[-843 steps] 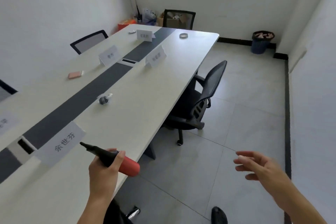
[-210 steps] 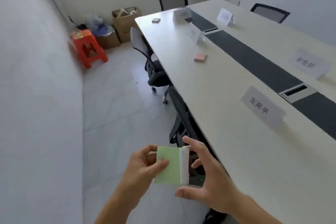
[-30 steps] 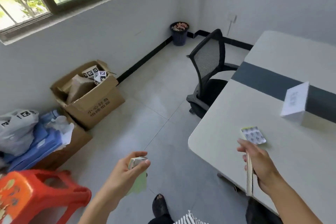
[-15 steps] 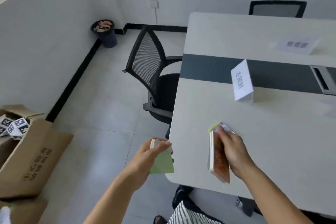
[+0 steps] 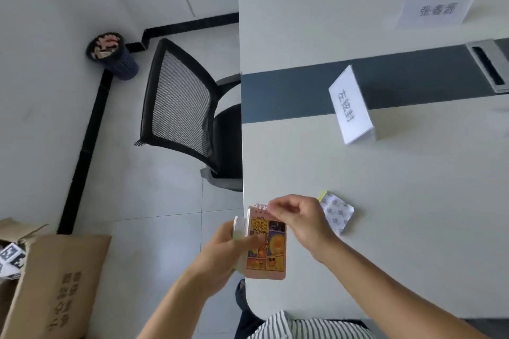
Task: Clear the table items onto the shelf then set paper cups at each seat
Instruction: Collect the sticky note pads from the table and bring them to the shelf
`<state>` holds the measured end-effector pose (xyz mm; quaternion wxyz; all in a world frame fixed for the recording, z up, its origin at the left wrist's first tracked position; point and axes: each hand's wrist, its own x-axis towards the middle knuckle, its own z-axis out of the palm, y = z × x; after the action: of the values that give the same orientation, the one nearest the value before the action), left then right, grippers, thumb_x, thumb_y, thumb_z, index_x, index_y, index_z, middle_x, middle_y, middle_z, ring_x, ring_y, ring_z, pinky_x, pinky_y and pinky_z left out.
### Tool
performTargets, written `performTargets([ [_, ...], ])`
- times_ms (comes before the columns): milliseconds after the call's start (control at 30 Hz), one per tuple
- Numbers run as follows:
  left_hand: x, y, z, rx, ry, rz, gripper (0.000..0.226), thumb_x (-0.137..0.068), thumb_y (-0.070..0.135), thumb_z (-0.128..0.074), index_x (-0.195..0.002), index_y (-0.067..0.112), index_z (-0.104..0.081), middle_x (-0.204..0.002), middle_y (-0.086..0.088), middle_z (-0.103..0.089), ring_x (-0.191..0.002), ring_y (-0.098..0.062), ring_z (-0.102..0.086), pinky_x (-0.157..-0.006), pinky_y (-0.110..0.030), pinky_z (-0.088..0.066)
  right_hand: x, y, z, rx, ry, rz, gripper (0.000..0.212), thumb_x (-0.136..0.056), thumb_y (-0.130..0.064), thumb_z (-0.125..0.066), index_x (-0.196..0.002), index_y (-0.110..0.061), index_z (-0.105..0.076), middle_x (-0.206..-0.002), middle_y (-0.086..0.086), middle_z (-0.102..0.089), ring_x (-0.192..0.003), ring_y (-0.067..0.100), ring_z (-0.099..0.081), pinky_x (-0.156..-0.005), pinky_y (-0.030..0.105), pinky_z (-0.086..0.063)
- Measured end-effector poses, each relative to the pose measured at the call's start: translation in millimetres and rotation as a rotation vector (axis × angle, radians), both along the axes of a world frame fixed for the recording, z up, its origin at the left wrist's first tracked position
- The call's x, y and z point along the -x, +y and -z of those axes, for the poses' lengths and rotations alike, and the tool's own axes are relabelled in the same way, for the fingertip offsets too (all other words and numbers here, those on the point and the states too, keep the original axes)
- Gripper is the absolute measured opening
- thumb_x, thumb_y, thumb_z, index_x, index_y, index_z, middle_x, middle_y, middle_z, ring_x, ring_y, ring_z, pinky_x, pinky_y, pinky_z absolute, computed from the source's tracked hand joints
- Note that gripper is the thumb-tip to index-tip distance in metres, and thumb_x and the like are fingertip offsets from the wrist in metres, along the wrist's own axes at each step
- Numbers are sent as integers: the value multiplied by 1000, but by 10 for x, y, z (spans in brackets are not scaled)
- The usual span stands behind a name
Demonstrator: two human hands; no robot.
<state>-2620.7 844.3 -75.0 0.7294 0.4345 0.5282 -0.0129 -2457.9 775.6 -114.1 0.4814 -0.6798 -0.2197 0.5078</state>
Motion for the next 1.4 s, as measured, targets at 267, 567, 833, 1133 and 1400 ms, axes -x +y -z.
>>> performTargets([
  [267,-114,277,194,128,39,-10,30,-87,-3,-58,-117,2,-57,-104,-22,-74,-97,-40,-70,-89,-56,-53,-713,-424,1068,502,-960,-338,80,-61,-46,-79,-133,-27,-49,-148,10,-41,-137,32,-37,-97,51,-38],
  [567,-146,527,93,103,15,65,51,-77,6,-70,-125,1,-52,-110,-24,-71,-101,-43,-68,-91,-58,-52,-637,-310,852,445,-612,-22,55,-64,-33,-75,-117,-30,-62,-110,-2,-53,-98,19,-57,-77,26,-41],
  [833,188,683,-268,-68,-61,218,30,-85,-1,-62,-115,3,-58,-98,-19,-75,-92,-39,-71,-82,-52,-55,-284,-538,57,22,390,540,37,-91,-24,-44,-118,-10,-64,-97,13,-62,-88,30,-62,-73,39,-44],
  [1133,771,554,-497,-296,-132,586,19,-89,5,-61,-107,6,-65,-94,-11,-78,-86,-30,-75,-83,-47,-56,1188,-1379,-609,20,251,812,24,-92,-16,-57,-114,-15,-67,-117,19,-66,-97,39,-70,-78,42,-51],
  [1400,666,-309,-644,-470,-186,934,8,-91,4,-57,-98,4,-60,-89,-14,-75,-71,-24,-74,-56,-32,-60,2097,-2709,-790,205,-90,1040,19,-94,-13,-55,-102,-23,-69,-97,17,-72,-85,25,-74,-65,32,-52],
])
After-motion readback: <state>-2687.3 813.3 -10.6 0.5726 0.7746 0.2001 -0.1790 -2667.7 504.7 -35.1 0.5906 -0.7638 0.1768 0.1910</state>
